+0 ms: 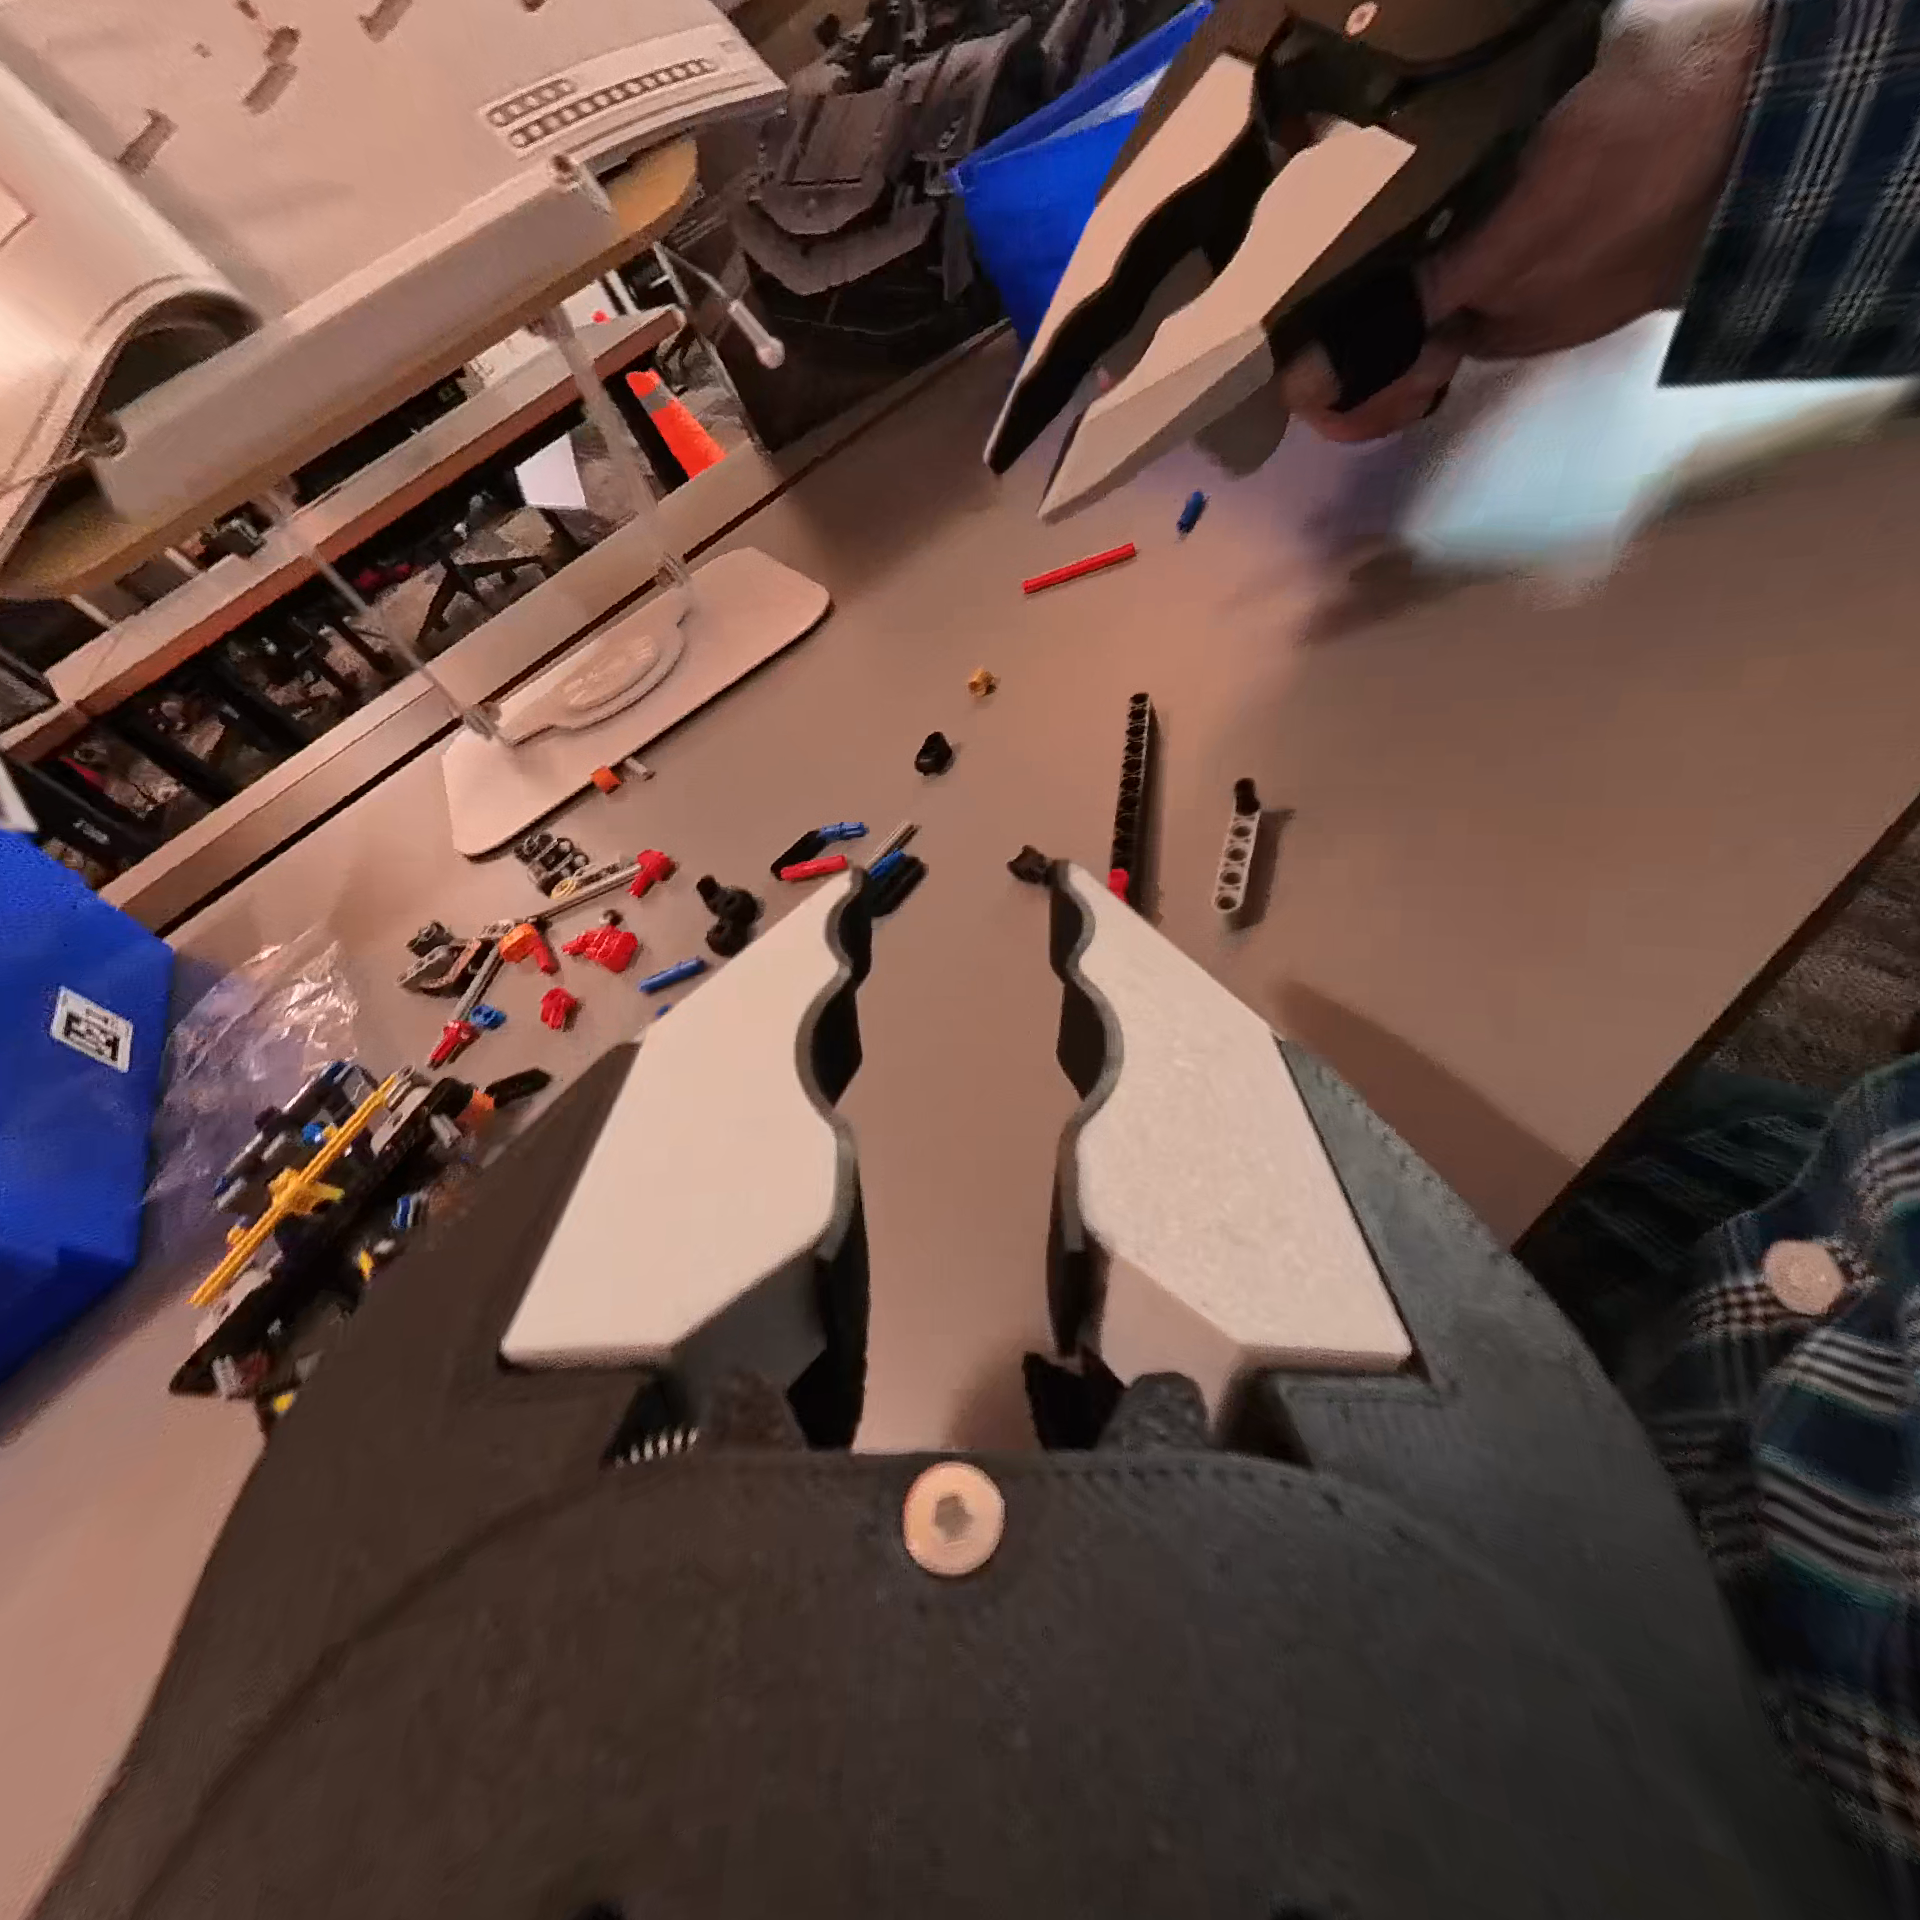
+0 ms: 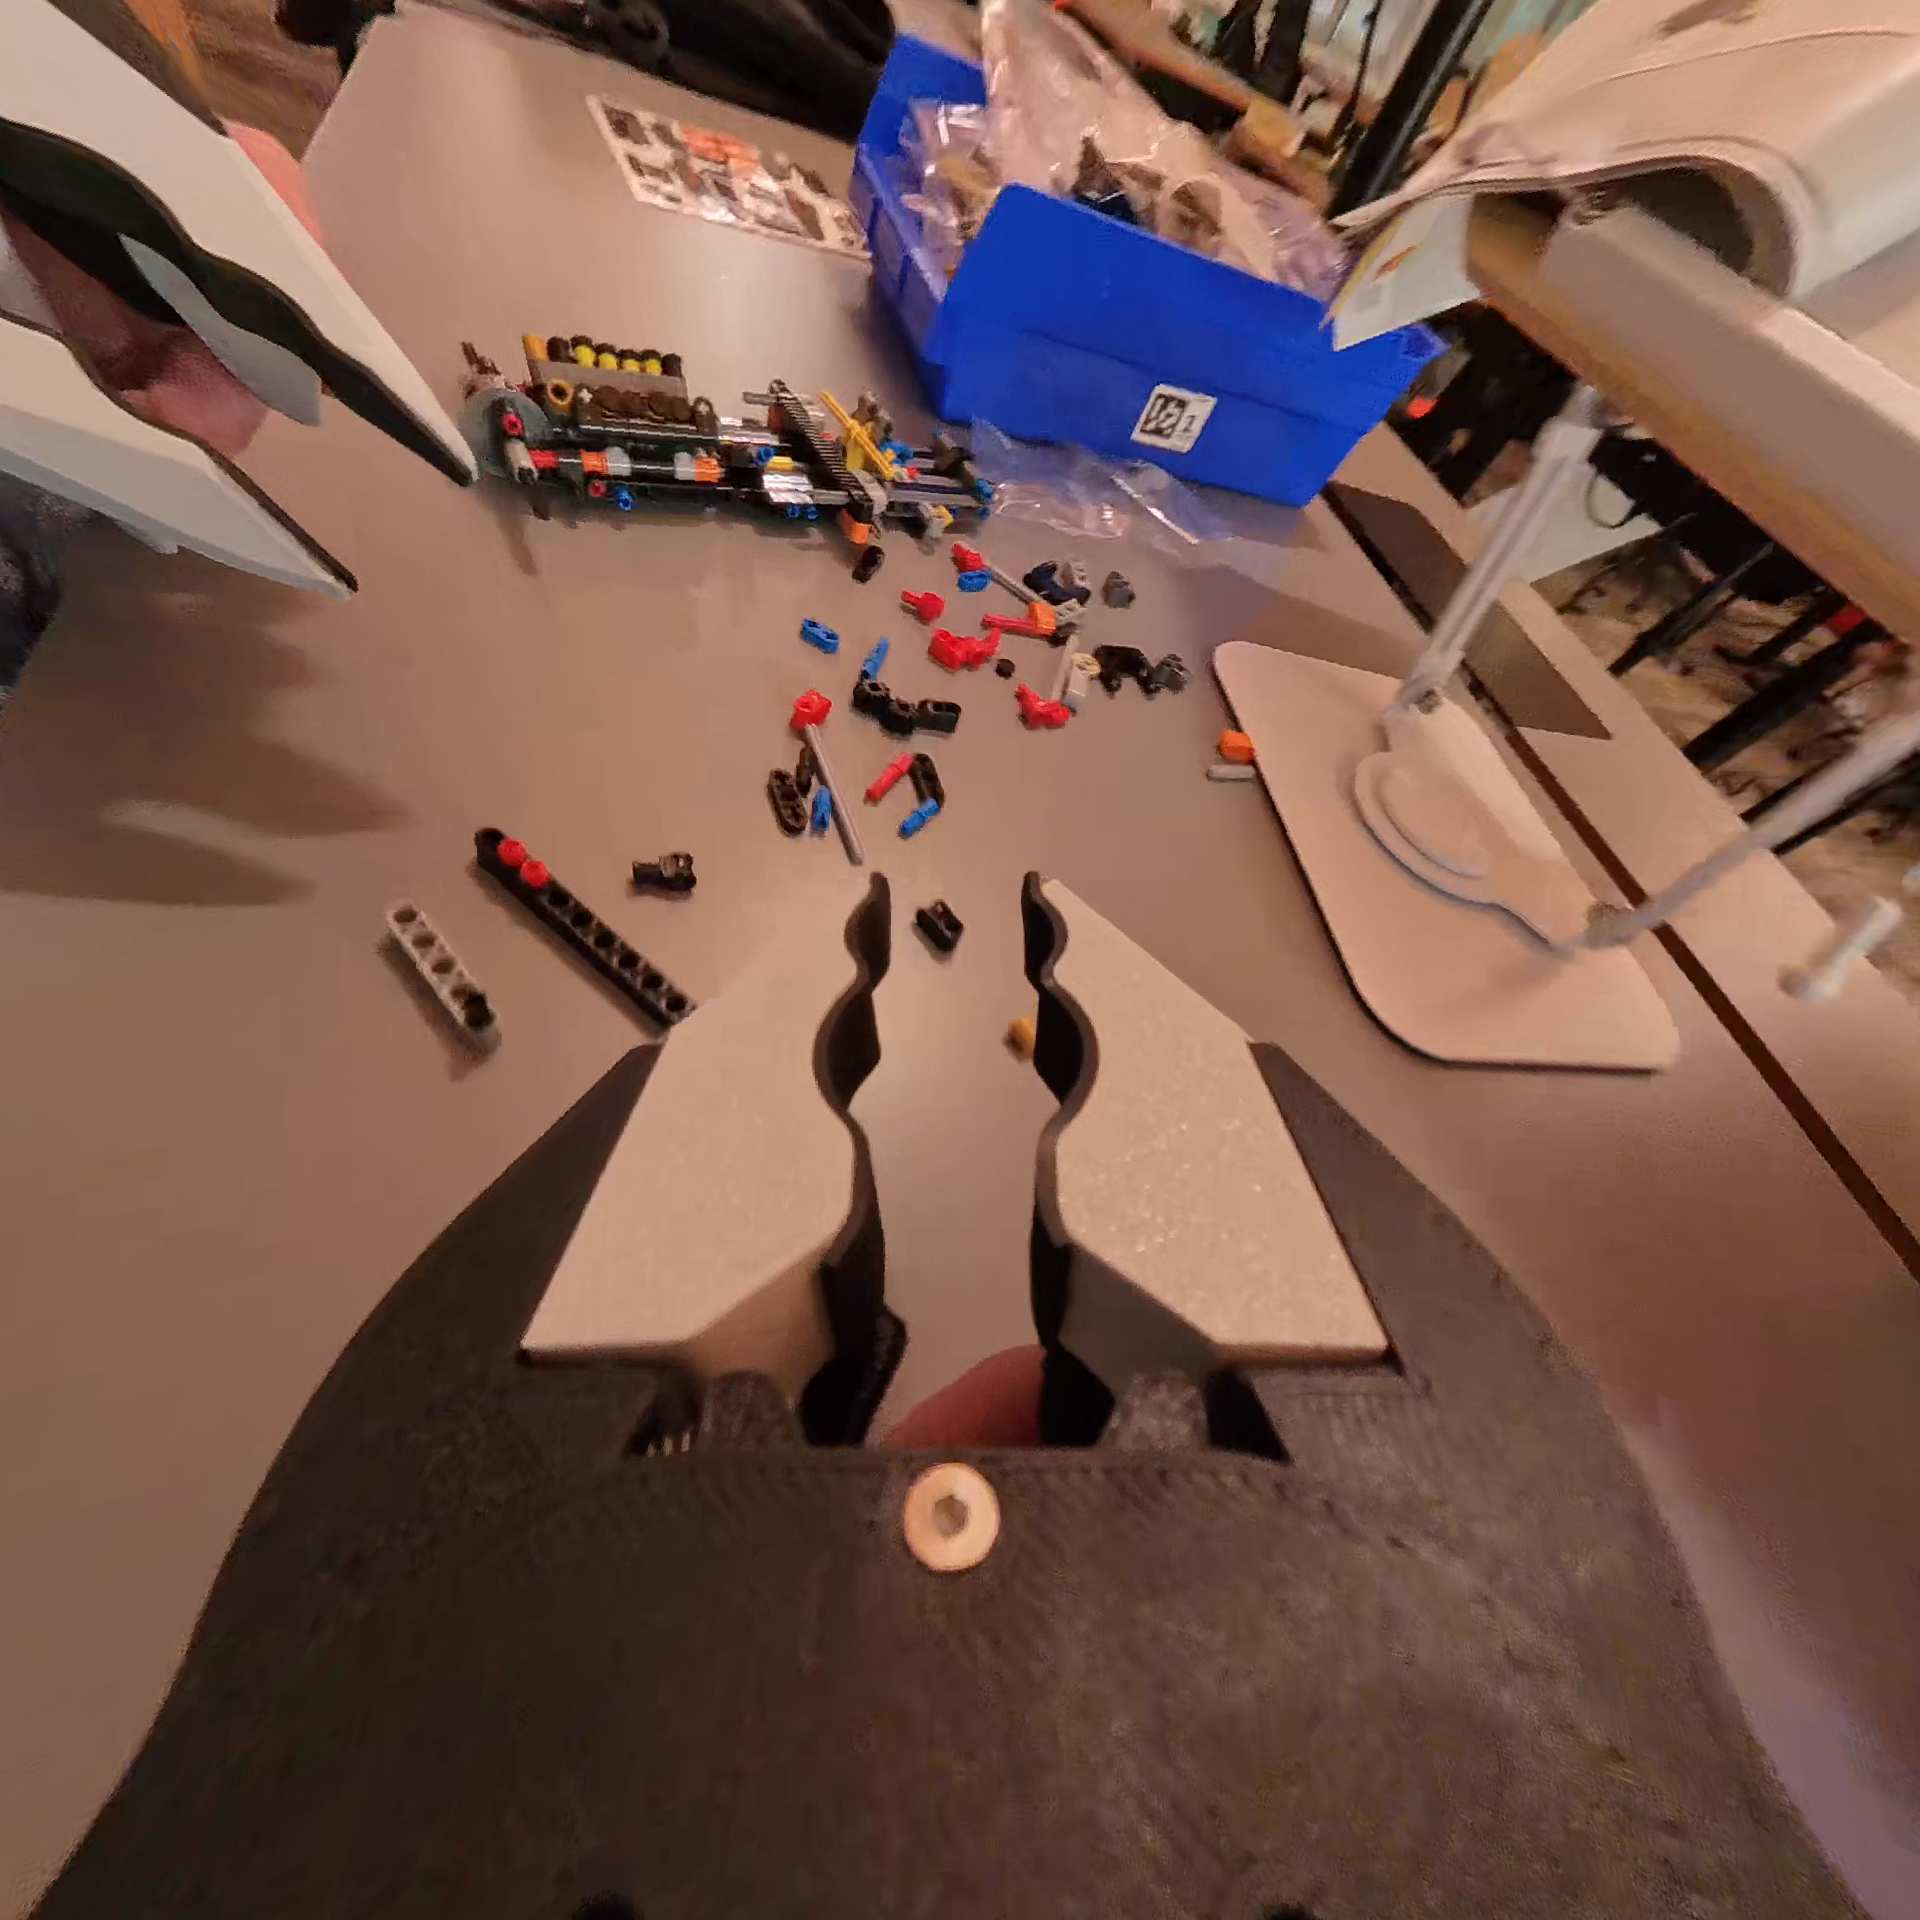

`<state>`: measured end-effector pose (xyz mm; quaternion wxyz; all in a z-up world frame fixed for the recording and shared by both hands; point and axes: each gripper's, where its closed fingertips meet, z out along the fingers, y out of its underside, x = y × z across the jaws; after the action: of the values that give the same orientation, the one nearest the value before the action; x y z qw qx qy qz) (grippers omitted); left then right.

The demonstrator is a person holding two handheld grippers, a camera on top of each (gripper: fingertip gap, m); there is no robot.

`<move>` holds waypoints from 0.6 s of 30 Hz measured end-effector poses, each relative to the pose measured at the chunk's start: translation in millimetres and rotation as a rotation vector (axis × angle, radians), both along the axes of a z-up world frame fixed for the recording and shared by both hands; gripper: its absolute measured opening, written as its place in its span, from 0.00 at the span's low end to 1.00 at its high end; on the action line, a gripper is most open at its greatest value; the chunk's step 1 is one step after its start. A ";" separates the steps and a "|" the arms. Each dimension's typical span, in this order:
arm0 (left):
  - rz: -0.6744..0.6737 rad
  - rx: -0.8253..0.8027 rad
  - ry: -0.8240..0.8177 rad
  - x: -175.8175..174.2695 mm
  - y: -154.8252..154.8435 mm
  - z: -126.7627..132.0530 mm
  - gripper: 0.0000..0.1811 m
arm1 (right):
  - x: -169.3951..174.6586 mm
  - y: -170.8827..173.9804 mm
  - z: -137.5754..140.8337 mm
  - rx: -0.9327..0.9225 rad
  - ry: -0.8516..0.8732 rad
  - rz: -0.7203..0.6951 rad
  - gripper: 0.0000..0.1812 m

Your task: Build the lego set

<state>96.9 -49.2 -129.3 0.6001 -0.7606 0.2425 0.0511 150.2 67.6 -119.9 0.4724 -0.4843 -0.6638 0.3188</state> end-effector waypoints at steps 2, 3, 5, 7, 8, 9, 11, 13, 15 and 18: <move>0.006 0.019 -0.048 -5.6 -3.7 4.2 0.17 | -22.0 -1.3 0.8 0.007 -0.046 0.005 0.14; 0.006 0.024 -0.074 -7.8 -5.0 5.7 0.17 | -34.4 -0.6 2.1 0.014 -0.065 0.010 0.13; -0.005 0.030 -0.126 -10.4 -7.2 8.6 0.17 | -61.8 1.0 5.2 0.015 -0.104 0.023 0.12; -0.017 0.041 -0.183 -13.2 -9.1 12.8 0.17 | -93.1 2.4 8.5 0.005 -0.130 0.049 0.12; -0.021 0.042 -0.219 -15.3 -9.9 14.5 0.17 | -109.4 4.5 9.0 0.001 -0.140 0.057 0.11; -0.022 0.043 -0.260 -18.3 -10.4 16.1 0.17 | -125.3 5.8 8.6 0.000 -0.149 0.069 0.10; -0.046 0.021 -0.367 -20.5 -12.4 12.6 0.18 | -154.2 9.5 3.6 -0.002 -0.185 0.084 0.10; -0.060 0.022 -0.354 -19.0 -13.4 6.5 0.16 | -179.0 10.8 2.8 -0.007 -0.194 0.117 0.11; -0.075 0.032 -0.304 -13.5 -15.1 5.4 0.14 | -198.9 15.1 3.7 -0.022 -0.196 0.124 0.11; -0.087 0.015 -0.371 -16.9 -14.8 7.6 0.15 | -219.8 22.4 1.7 -0.026 -0.213 0.126 0.11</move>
<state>80.0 -64.0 -121.7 0.6419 -0.7412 0.1599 -0.1143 -69.6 90.0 -118.2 0.3719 -0.4787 -0.7352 0.3034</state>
